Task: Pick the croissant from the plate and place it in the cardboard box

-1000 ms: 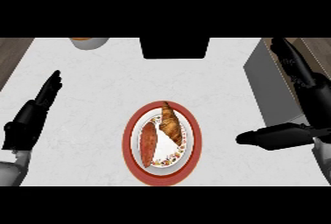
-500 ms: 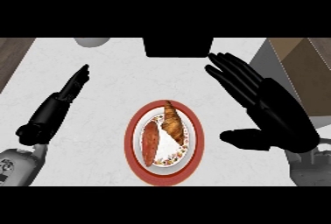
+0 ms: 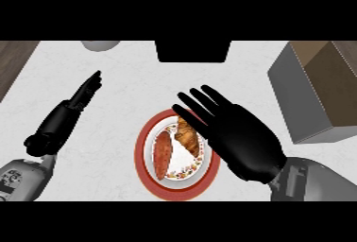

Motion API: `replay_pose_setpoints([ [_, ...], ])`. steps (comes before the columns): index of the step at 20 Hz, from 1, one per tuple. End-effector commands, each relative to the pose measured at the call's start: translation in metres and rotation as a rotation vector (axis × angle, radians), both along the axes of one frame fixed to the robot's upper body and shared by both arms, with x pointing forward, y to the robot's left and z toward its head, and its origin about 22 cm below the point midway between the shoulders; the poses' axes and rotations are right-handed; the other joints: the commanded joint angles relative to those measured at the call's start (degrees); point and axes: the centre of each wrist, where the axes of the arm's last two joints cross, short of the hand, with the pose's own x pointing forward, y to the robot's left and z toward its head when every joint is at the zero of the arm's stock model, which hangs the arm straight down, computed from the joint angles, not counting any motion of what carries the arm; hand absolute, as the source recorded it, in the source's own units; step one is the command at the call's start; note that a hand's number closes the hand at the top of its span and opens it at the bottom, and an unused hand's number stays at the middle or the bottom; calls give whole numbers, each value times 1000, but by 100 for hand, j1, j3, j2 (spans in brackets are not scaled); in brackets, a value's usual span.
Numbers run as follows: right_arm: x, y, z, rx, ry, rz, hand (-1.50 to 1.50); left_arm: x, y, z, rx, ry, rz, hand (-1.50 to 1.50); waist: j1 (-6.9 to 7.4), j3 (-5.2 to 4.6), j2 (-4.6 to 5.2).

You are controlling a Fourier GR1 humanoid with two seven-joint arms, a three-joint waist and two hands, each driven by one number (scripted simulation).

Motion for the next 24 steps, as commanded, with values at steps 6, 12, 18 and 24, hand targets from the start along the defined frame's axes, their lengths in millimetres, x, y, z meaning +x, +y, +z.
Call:
replay_pose_setpoints([
  [6,-28,96,-22,-330,12,-126,-150,-6,3,3,-14,-6,4,0,47,14,8],
  [12,-54,143,-42,-410,48,-204,-150,-5,3,-3,-3,-3,-6,0,20,17,20],
  [18,-45,137,-66,-425,116,-251,-150,2,-16,-7,1,-9,14,0,-41,20,30],
  [24,-55,145,-80,-463,51,-293,-150,18,2,-3,5,-3,16,0,-24,18,33],
])
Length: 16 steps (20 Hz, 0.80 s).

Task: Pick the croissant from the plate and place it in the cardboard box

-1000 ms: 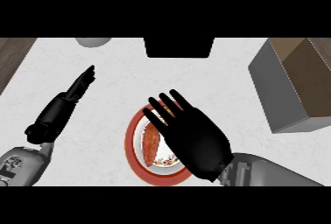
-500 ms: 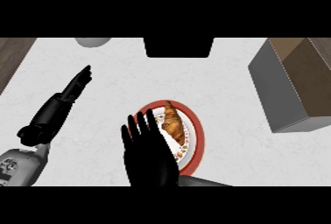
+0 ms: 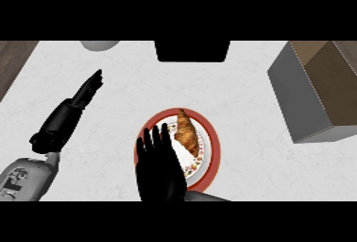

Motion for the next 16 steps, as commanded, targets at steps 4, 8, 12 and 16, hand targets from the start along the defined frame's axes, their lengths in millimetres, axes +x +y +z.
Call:
replay_pose_setpoints([
  [4,8,1,-32,-18,-68,-35,-150,-8,11,4,-7,-11,-16,0,20,2,0],
  [8,18,-5,-42,-61,-75,-37,-150,-8,-7,24,11,-6,-7,0,18,5,-5],
  [12,34,0,-33,-107,-94,-70,-150,-4,2,4,-6,-2,-20,0,12,1,3],
  [16,40,-3,-50,-105,-97,-94,-150,-13,7,0,0,7,-16,0,32,2,1],
])
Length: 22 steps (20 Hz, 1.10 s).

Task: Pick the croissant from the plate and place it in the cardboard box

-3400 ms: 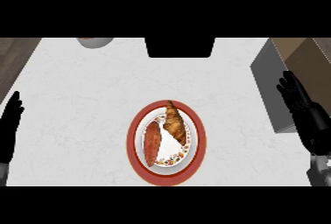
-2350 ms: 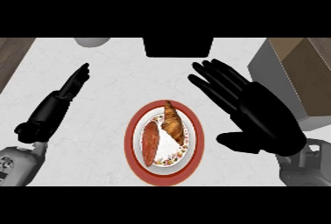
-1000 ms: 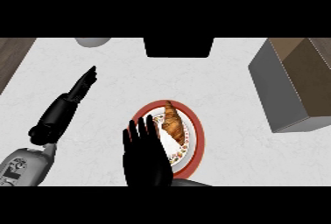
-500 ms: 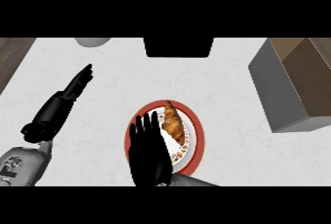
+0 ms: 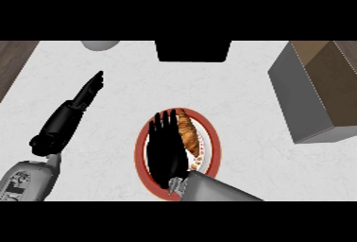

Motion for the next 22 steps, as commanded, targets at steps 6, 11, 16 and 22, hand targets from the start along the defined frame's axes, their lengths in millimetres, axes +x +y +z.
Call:
replay_pose_setpoints([
  [6,27,-15,-25,12,35,-4,-150,-13,-1,5,-3,-5,5,0,4,1,-4],
  [11,26,-14,-26,1,52,-10,-150,0,5,-9,1,5,7,0,-9,0,-1],
  [16,25,-15,-40,-24,10,-50,-150,9,1,10,-4,-11,-3,0,-3,0,2],
  [22,39,-20,-38,-23,23,-70,-150,20,21,1,-13,4,-3,0,-1,-1,10],
])
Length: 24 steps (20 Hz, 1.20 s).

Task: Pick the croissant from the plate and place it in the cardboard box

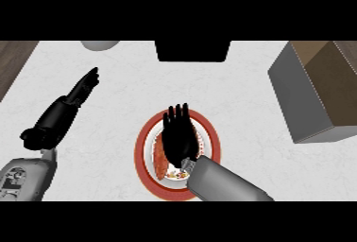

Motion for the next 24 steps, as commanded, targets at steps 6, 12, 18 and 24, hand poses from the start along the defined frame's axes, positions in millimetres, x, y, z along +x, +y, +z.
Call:
replay_pose_setpoints([
  [6,11,-16,-27,-20,42,108,150,-2,-5,-4,16,1,3,0,-4,1,0],
  [12,15,-13,-30,17,-55,235,150,7,-4,4,10,-22,8,0,14,1,10],
  [18,61,-38,-10,123,-119,151,150,-11,-29,-4,-4,0,-7,0,44,4,19],
  [24,124,-101,45,607,-116,-491,150,-3,-14,7,13,-35,-13,0,88,39,202],
])
